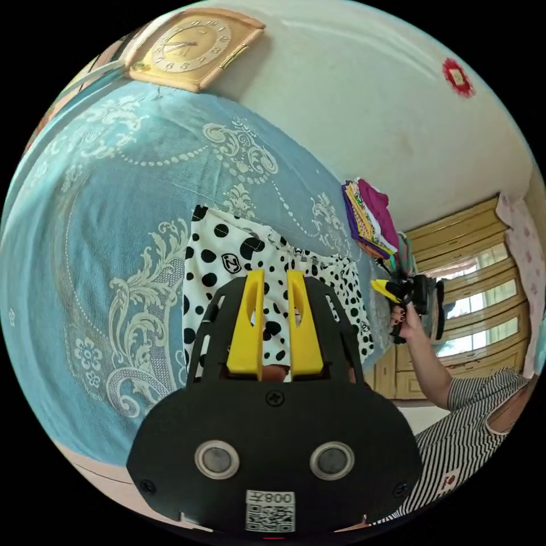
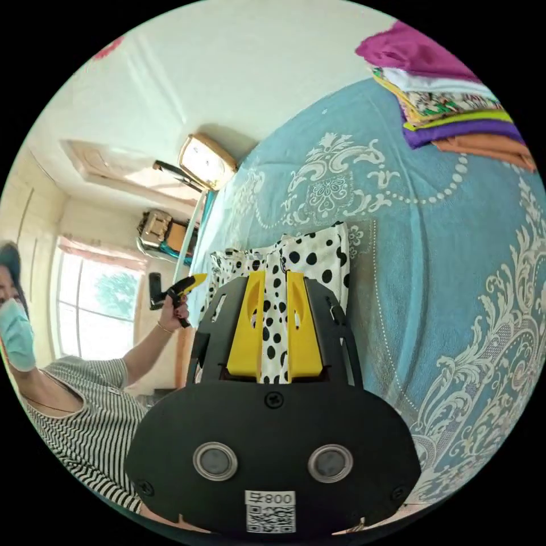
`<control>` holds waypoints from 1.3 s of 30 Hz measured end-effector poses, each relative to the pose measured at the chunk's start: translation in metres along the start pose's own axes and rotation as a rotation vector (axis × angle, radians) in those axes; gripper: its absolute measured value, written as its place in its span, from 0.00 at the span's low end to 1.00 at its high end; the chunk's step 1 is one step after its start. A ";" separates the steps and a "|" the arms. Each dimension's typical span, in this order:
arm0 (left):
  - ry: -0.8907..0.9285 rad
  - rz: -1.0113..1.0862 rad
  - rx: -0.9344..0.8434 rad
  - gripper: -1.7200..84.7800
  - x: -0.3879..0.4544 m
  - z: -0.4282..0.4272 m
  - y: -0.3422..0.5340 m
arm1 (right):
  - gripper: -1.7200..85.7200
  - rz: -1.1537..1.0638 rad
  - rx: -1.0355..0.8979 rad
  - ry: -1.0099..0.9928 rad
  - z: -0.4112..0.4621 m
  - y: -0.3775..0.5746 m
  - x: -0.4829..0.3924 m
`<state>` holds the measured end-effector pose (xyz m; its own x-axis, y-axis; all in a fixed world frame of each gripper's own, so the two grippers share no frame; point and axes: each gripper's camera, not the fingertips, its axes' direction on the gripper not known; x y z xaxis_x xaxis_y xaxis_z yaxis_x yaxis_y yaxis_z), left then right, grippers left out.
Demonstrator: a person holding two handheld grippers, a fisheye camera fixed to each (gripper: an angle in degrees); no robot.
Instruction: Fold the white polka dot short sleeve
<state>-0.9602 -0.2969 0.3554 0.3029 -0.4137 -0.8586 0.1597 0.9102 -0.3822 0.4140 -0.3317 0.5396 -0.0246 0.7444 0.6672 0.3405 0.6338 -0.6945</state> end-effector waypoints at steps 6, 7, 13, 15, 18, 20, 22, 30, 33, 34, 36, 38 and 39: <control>-0.312 0.153 -0.073 0.10 0.061 0.067 -0.006 | 0.09 -0.138 -0.062 0.255 0.086 0.000 -0.064; -0.332 0.155 -0.087 0.09 0.066 0.080 -0.005 | 0.09 -0.150 -0.061 0.271 0.092 0.000 -0.068; -0.338 0.107 -0.100 0.05 0.074 0.121 0.003 | 0.10 -0.199 -0.141 0.443 0.163 0.007 -0.087; -0.329 0.105 -0.097 0.05 0.077 0.127 0.006 | 0.09 -0.202 -0.146 0.481 0.183 0.013 -0.088; -0.323 0.118 -0.093 0.04 0.085 0.136 0.011 | 0.07 -0.219 -0.133 0.511 0.196 0.021 -0.093; -0.325 0.124 -0.081 0.04 0.091 0.139 0.014 | 0.06 -0.222 -0.133 0.513 0.203 0.025 -0.094; -0.316 0.131 -0.058 0.03 0.099 0.139 0.019 | 0.05 -0.230 -0.128 0.520 0.207 0.029 -0.097; -0.308 0.169 0.017 0.03 0.121 0.130 0.030 | 0.03 -0.260 -0.055 0.516 0.203 0.051 -0.104; -0.296 0.168 0.041 0.03 0.124 0.129 0.030 | 0.03 -0.272 -0.024 0.510 0.196 0.055 -0.105; -0.296 0.166 0.049 0.03 0.124 0.129 0.029 | 0.03 -0.274 -0.018 0.511 0.194 0.056 -0.105; -0.293 0.163 0.058 0.03 0.124 0.131 0.028 | 0.02 -0.269 0.011 0.500 0.186 0.058 -0.101; -0.291 0.155 0.056 0.03 0.122 0.135 0.026 | 0.02 -0.260 0.021 0.499 0.183 0.059 -0.094; -0.292 0.154 0.052 0.03 0.120 0.140 0.024 | 0.02 -0.251 0.015 0.500 0.184 0.059 -0.087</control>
<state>-0.7888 -0.3273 0.2906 0.5827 -0.2672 -0.7675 0.1363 0.9632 -0.2318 0.2635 -0.3203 0.3910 0.3464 0.3822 0.8567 0.3681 0.7846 -0.4989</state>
